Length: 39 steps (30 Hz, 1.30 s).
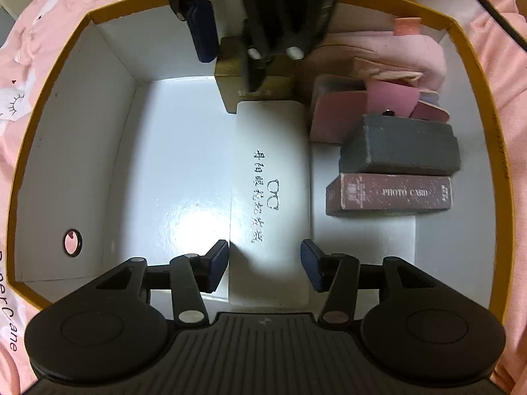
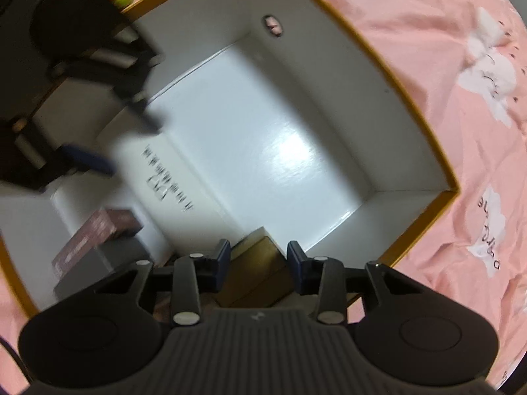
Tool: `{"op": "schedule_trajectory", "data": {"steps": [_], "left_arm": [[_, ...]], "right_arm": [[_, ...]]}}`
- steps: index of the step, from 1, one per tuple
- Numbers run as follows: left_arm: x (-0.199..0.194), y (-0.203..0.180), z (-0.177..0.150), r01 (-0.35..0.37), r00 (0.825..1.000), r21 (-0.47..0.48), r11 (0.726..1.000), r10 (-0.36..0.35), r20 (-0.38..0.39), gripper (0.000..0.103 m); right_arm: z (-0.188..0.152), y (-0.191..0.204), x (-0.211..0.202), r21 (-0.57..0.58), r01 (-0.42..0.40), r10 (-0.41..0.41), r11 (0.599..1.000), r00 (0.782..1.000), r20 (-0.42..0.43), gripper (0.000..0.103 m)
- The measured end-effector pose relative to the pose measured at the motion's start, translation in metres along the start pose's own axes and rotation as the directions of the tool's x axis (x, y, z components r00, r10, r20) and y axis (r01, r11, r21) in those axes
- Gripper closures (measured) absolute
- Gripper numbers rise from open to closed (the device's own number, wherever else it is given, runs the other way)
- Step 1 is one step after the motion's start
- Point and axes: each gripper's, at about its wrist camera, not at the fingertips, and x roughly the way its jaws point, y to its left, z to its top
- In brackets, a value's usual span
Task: Organize objects
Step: 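Lower the white case into the box with left while right sets the gold box inside, then open both grippers and lift them out of the orange box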
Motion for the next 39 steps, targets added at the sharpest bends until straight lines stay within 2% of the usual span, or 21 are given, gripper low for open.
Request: {"op": "schedule_trajectory", "data": {"steps": [9, 12, 13, 15, 18, 20, 21, 23, 25, 26, 28, 29, 31, 34, 37, 38, 39], "left_arm": [[0.004, 0.001, -0.001, -0.007, 1.000, -0.008, 1.000, 0.007, 0.006, 0.041], [-0.001, 0.002, -0.002, -0.025, 0.999, -0.033, 0.999, 0.026, 0.023, 0.047], [-0.006, 0.005, -0.004, -0.024, 0.999, -0.054, 0.998, 0.027, 0.043, 0.051], [-0.020, 0.011, -0.010, -0.002, 0.995, -0.131, 0.991, 0.015, 0.098, 0.051], [-0.053, 0.020, -0.026, 0.028, 0.976, -0.275, 0.961, 0.034, 0.215, 0.051], [-0.079, 0.025, -0.038, 0.034, 0.956, -0.406, 0.913, 0.089, 0.280, 0.051], [-0.093, 0.026, -0.045, 0.038, 0.946, -0.476, 0.878, 0.121, 0.299, 0.051], [-0.119, 0.029, -0.060, 0.041, 0.936, -0.604, 0.796, 0.181, 0.302, 0.051], [-0.139, 0.025, -0.081, 0.028, 0.936, -0.714, 0.699, 0.232, 0.263, 0.051], [-0.146, 0.022, -0.090, 0.021, 0.938, -0.757, 0.653, 0.250, 0.241, 0.053], [-0.167, 0.020, -0.113, 0.011, 0.935, -0.825, 0.564, 0.287, 0.209, 0.053], [-0.175, 0.016, -0.121, -0.002, 0.933, -0.845, 0.535, 0.305, 0.191, 0.053], [-0.169, 0.002, -0.142, -0.018, 0.926, -0.889, 0.458, 0.342, 0.158, 0.053], [-0.161, -0.021, -0.162, -0.005, 0.933, -0.916, 0.401, 0.331, 0.140, 0.056], [-0.155, -0.040, -0.182, 0.014, 0.928, -0.943, 0.333, 0.346, 0.136, 0.058], [-0.152, -0.044, -0.184, 0.008, 0.926, -0.945, 0.328, 0.354, 0.130, 0.058], [-0.149, -0.048, -0.186, -0.010, 0.922, -0.941, 0.339, 0.366, 0.122, 0.058]], "right_arm": [[-0.003, -0.002, -0.002, 0.008, 0.010, -0.010, 1.000, 1.000, 0.002, 0.061], [-0.006, 0.000, -0.006, 0.050, 0.023, -0.024, 0.998, 0.999, 0.027, 0.059], [-0.008, 0.001, -0.009, 0.071, 0.024, -0.028, 0.997, 0.998, 0.052, 0.058], [-0.014, 0.004, -0.021, 0.120, 0.030, -0.044, 0.992, 0.992, 0.117, 0.050], [-0.024, 0.012, -0.044, 0.220, 0.018, -0.070, 0.975, 0.970, 0.232, 0.050], [-0.033, 0.020, -0.060, 0.310, -0.022, -0.086, 0.950, 0.941, 0.328, 0.050], [-0.037, 0.025, -0.067, 0.345, -0.055, -0.086, 0.937, 0.921, 0.380, 0.050], [-0.046, 0.038, -0.079, 0.404, -0.130, -0.091, 0.905, 0.871, 0.484, 0.050], [-0.051, 0.056, -0.087, 0.427, -0.185, -0.101, 0.885, 0.819, 0.565, 0.050], [-0.051, 0.068, -0.088, 0.431, -0.195, -0.110, 0.881, 0.802, 0.588, 0.051], [-0.047, 0.087, -0.088, 0.430, -0.222, -0.103, 0.875, 0.783, 0.614, 0.051], [-0.043, 0.096, -0.086, 0.423, -0.253, -0.080, 0.870, 0.775, 0.626, 0.053], [-0.037, 0.112, -0.083, 0.402, -0.318, -0.021, 0.859, 0.761, 0.649, 0.060], [-0.021, 0.143, -0.078, 0.330, -0.343, 0.047, 0.879, 0.752, 0.657, 0.064], [-0.004, 0.166, -0.069, 0.298, -0.298, 0.048, 0.907, 0.775, 0.630, 0.064], [0.001, 0.172, -0.065, 0.299, -0.271, 0.035, 0.915, 0.791, 0.611, 0.063], [0.006, 0.177, -0.062, 0.298, -0.237, 0.015, 0.925, 0.805, 0.593, 0.063]]}}
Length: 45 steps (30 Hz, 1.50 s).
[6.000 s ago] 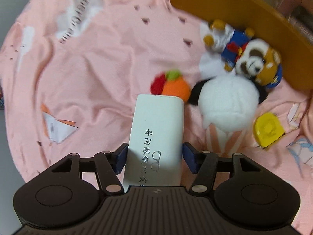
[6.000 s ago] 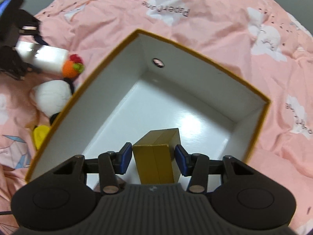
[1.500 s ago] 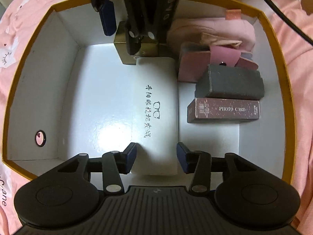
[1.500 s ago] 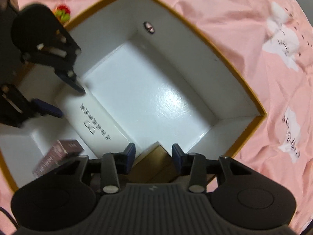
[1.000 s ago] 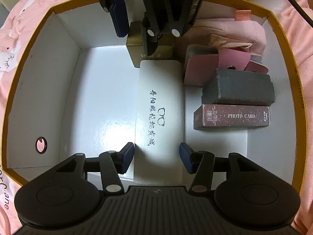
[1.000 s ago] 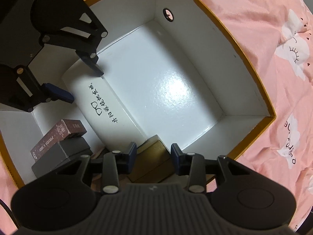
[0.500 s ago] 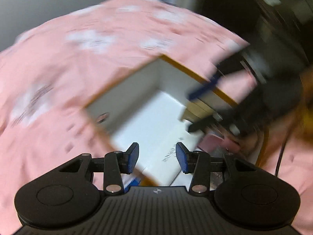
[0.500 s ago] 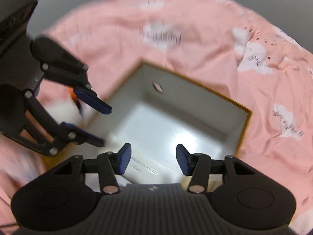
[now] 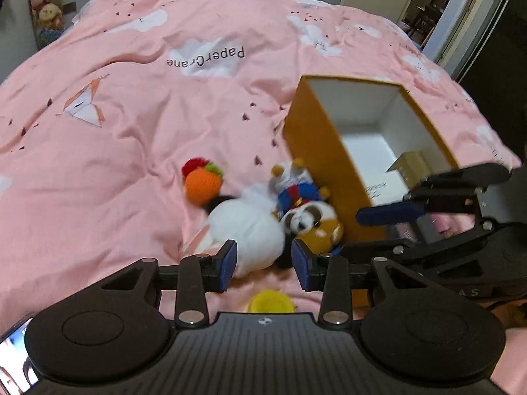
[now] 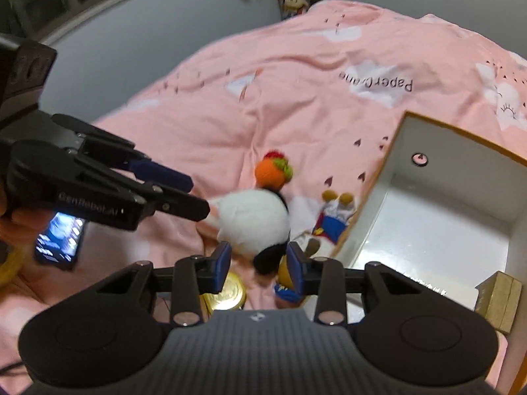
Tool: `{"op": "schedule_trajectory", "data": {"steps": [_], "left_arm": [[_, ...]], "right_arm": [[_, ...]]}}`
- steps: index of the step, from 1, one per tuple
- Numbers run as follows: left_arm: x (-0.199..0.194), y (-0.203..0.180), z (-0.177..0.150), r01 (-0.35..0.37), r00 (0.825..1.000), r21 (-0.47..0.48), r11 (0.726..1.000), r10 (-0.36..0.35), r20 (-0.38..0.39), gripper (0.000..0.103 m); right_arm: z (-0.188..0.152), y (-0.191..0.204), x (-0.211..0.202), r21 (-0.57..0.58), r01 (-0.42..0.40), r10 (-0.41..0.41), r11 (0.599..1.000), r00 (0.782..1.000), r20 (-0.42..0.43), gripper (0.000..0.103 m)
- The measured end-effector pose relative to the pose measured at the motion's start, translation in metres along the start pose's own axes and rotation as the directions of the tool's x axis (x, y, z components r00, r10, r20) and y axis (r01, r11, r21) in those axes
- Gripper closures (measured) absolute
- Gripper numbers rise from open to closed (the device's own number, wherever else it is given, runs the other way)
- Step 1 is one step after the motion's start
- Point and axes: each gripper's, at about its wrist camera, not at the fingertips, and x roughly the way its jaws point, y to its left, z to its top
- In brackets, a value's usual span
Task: Organize objects
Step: 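Open both grippers and lift them out of the orange box, then move the left gripper onto the white panda plush while the right nears the dog plush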
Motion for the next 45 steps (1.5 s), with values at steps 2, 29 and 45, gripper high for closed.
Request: {"op": "schedule_trajectory", "data": {"steps": [2, 29, 45], "left_arm": [[-0.003, -0.001, -0.002, -0.020, 1.000, 0.055, 0.998, 0.020, 0.007, 0.058], [0.133, 0.046, 0.078, 0.267, 0.819, 0.140, 0.953, -0.148, -0.555, 0.030], [0.099, 0.027, 0.062, 0.231, 0.874, 0.096, 0.968, -0.163, -0.459, 0.047]], "right_arm": [[0.000, 0.006, 0.009, -0.058, 0.032, -0.034, 0.998, 0.999, -0.028, 0.063], [0.063, 0.002, 0.084, -0.494, 0.020, -0.228, 0.869, 0.902, -0.365, 0.042], [0.064, -0.003, 0.078, -0.507, 0.003, -0.211, 0.862, 0.911, -0.354, 0.042]]}}
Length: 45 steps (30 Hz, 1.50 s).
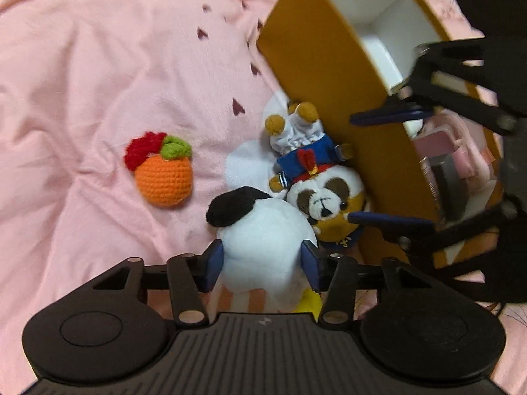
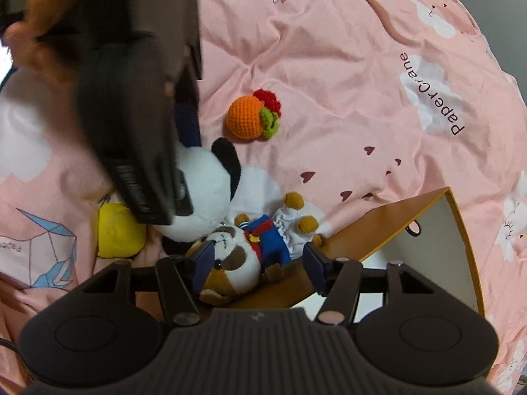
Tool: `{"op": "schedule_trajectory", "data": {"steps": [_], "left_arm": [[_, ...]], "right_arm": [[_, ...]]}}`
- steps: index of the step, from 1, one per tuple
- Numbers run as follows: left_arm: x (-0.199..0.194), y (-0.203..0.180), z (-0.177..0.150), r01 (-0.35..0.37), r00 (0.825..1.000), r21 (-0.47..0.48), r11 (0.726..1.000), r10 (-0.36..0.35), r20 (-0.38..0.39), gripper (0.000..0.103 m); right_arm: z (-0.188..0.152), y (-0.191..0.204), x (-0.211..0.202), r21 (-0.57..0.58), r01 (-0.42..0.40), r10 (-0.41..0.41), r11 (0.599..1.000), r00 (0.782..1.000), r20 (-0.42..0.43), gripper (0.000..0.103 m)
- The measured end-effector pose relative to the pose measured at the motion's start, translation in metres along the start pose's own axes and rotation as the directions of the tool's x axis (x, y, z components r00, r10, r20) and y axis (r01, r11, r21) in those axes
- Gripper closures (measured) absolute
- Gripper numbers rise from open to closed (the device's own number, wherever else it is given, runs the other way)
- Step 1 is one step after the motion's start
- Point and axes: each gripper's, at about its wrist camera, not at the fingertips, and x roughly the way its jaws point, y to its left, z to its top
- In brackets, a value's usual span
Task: Organize objects
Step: 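Move the left gripper onto the white panda plush while the right nears the dog plush, then grasp the white panda plush with the left gripper while the right grasps the brown dog plush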
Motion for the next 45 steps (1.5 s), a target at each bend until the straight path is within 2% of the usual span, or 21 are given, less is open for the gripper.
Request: {"op": "schedule_trajectory", "data": {"steps": [5, 8, 12, 16, 18, 22, 27, 32, 35, 39, 45], "left_arm": [[-0.038, 0.006, -0.022, -0.011, 0.987, -0.086, 0.996, 0.025, 0.160, 0.050], [-0.050, 0.012, -0.023, -0.040, 0.976, -0.128, 0.991, 0.066, 0.207, 0.050], [-0.043, 0.019, -0.023, -0.094, 0.978, -0.132, 0.987, 0.116, 0.174, 0.050], [-0.030, 0.029, -0.020, -0.089, 0.986, -0.115, 0.989, 0.104, 0.131, 0.050], [-0.025, 0.030, -0.015, -0.089, 0.990, -0.092, 0.992, 0.099, 0.104, 0.048], [-0.018, 0.030, -0.009, -0.092, 0.994, -0.065, 0.994, 0.096, 0.061, 0.046], [-0.016, 0.025, -0.007, -0.115, 0.992, -0.055, 0.992, 0.117, 0.040, 0.043], [-0.014, 0.018, -0.013, -0.167, 0.984, -0.030, 0.985, 0.169, 0.053, 0.028], [-0.014, 0.017, -0.014, -0.177, 0.982, -0.042, 0.983, 0.179, 0.052, 0.028], [-0.017, 0.018, -0.014, -0.168, 0.984, -0.055, 0.984, 0.171, 0.058, 0.032], [-0.020, 0.019, -0.016, -0.157, 0.984, -0.049, 0.986, 0.160, 0.078, 0.042]], "right_arm": [[0.004, 0.004, 0.002, -0.023, -0.046, 0.046, 0.999, 0.999, -0.024, 0.043], [0.008, 0.009, 0.011, -0.042, -0.062, 0.059, 0.997, 0.996, -0.066, 0.043], [0.015, 0.019, 0.029, -0.089, -0.072, 0.058, 0.993, 0.988, -0.143, 0.043], [0.016, 0.028, 0.047, -0.134, -0.073, 0.043, 0.988, 0.976, -0.211, 0.041], [0.017, 0.031, 0.054, -0.146, -0.077, 0.043, 0.986, 0.973, -0.225, 0.035], [0.020, 0.034, 0.063, -0.139, -0.073, 0.039, 0.988, 0.971, -0.234, 0.031], [0.018, 0.037, 0.071, -0.123, -0.059, 0.030, 0.991, 0.974, -0.226, 0.028], [0.013, 0.045, 0.071, -0.141, -0.020, -0.009, 0.990, 0.980, -0.201, 0.033], [0.010, 0.048, 0.067, -0.146, 0.001, -0.028, 0.989, 0.983, -0.179, 0.043], [0.005, 0.049, 0.060, -0.133, 0.006, -0.026, 0.991, 0.988, -0.151, 0.049], [0.000, 0.053, 0.035, -0.152, 0.003, -0.017, 0.988, 0.996, -0.093, 0.051]]}}
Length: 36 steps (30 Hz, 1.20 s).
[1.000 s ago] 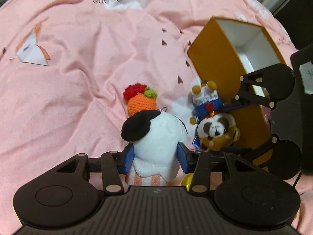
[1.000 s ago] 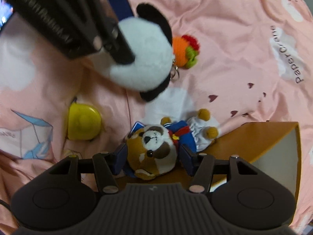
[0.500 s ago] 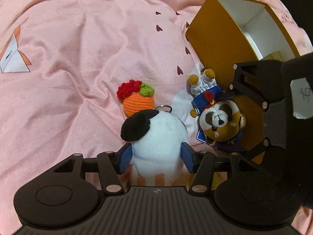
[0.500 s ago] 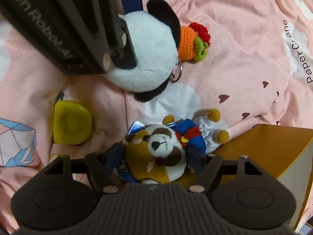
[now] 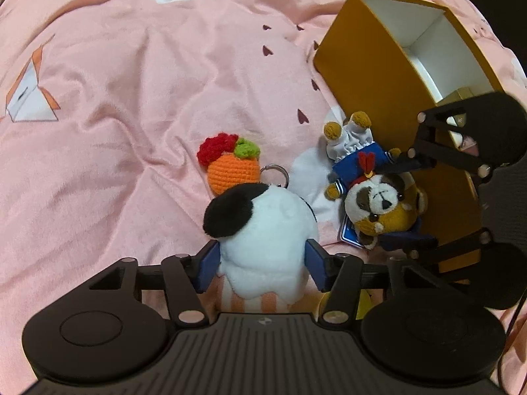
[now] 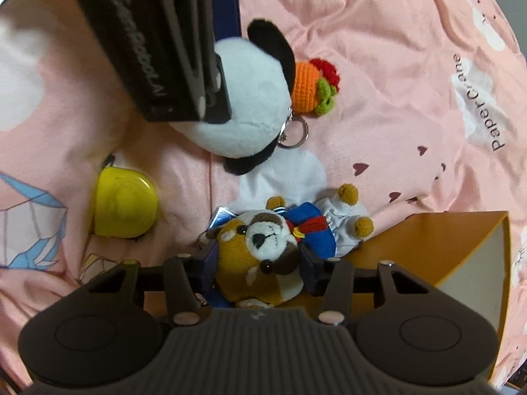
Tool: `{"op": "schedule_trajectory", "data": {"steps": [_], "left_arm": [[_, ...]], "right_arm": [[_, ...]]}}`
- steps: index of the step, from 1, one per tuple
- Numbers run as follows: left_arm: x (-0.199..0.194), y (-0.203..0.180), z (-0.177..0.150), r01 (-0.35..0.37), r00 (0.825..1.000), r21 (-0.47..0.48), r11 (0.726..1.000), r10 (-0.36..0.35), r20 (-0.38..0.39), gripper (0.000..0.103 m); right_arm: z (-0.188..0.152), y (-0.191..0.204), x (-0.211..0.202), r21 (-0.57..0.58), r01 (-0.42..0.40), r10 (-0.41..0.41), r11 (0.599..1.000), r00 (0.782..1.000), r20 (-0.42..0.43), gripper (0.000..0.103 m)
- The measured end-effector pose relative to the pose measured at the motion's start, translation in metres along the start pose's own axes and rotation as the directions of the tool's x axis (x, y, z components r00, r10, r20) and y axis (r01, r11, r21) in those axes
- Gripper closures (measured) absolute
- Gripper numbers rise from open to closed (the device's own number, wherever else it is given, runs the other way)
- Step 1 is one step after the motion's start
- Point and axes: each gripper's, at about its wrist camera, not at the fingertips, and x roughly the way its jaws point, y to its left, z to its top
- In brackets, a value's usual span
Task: Organize objects
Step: 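Grasp the white panda plush with the left gripper while the right grasps the brown dog plush, then carry the panda plush and dog plush over the orange box with both grippers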
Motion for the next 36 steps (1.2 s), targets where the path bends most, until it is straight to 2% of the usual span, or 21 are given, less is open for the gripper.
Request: {"op": "schedule_trajectory", "data": {"steps": [10, 17, 21, 24, 26, 28, 32, 36], "left_arm": [[-0.020, 0.000, -0.011, 0.025, 0.997, -0.033, 0.999, -0.022, 0.069, 0.051], [-0.053, 0.000, -0.019, 0.077, 0.982, -0.083, 0.994, -0.061, 0.182, 0.052], [-0.088, -0.006, -0.020, 0.135, 0.954, -0.104, 0.985, -0.101, 0.283, 0.052], [-0.118, -0.018, -0.013, 0.180, 0.920, -0.103, 0.978, -0.130, 0.369, 0.052], [-0.135, -0.031, -0.003, 0.212, 0.891, -0.098, 0.972, -0.151, 0.428, 0.052], [-0.144, -0.046, 0.008, 0.239, 0.869, -0.081, 0.968, -0.176, 0.462, 0.052], [-0.134, -0.083, 0.036, 0.235, 0.867, -0.058, 0.970, -0.182, 0.463, 0.052], [-0.102, -0.108, 0.063, 0.237, 0.881, -0.101, 0.966, -0.170, 0.441, 0.053]], "right_arm": [[-0.009, -0.013, -0.056, -0.064, 0.011, -0.003, 0.998, 0.993, 0.114, 0.051], [-0.018, -0.022, -0.101, -0.017, 0.068, -0.063, 0.998, 0.976, 0.207, 0.051], [-0.030, -0.036, -0.127, 0.014, 0.122, -0.121, 0.992, 0.957, 0.264, 0.051], [-0.044, -0.047, -0.149, 0.037, 0.146, -0.151, 0.989, 0.946, 0.285, 0.051], [-0.055, -0.053, -0.159, 0.041, 0.178, -0.182, 0.983, 0.941, 0.285, 0.051], [-0.067, -0.059, -0.165, 0.043, 0.204, -0.208, 0.978, 0.939, 0.274, 0.051], [-0.094, -0.076, -0.160, 0.052, 0.234, -0.240, 0.971, 0.942, 0.236, 0.050], [-0.120, -0.088, -0.139, 0.004, 0.246, -0.242, 0.969, 0.948, 0.208, 0.050]]}}
